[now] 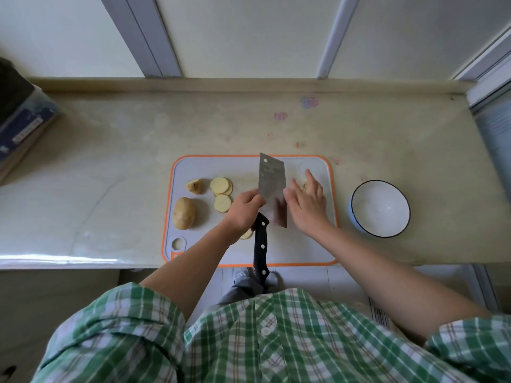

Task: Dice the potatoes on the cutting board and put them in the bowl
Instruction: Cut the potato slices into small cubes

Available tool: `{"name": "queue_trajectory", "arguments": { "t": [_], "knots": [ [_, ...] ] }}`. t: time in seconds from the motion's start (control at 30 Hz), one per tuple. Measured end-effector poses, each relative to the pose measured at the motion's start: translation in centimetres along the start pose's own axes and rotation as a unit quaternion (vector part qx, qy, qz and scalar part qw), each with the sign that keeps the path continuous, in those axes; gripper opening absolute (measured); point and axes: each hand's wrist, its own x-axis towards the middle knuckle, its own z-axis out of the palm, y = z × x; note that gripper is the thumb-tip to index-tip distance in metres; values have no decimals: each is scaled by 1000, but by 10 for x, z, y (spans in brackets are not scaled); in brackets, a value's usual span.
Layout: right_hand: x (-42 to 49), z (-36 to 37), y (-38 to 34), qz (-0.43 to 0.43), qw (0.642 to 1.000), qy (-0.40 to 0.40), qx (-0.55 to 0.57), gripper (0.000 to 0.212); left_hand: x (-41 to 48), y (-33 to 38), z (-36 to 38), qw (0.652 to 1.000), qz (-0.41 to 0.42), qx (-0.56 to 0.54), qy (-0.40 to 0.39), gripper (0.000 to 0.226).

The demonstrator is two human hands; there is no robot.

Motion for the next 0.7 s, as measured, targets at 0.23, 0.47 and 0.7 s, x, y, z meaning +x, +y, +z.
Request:
{"name": "queue_trajectory", "arguments": {
  "t": [0.23,0.47,0.7],
  "knots": [
    [-23,7,21,-117,990,-36,-68,67,10,-13,-14,989,-14,2,147,15],
    [-14,38,22,-135,968,-52,-205,79,9,-27,-19,987,-15,20,161,14],
    [-7,29,8,-154,973,-17,-171,63,8,-34,-21,986,-22,18,165,15]
  ]
}}
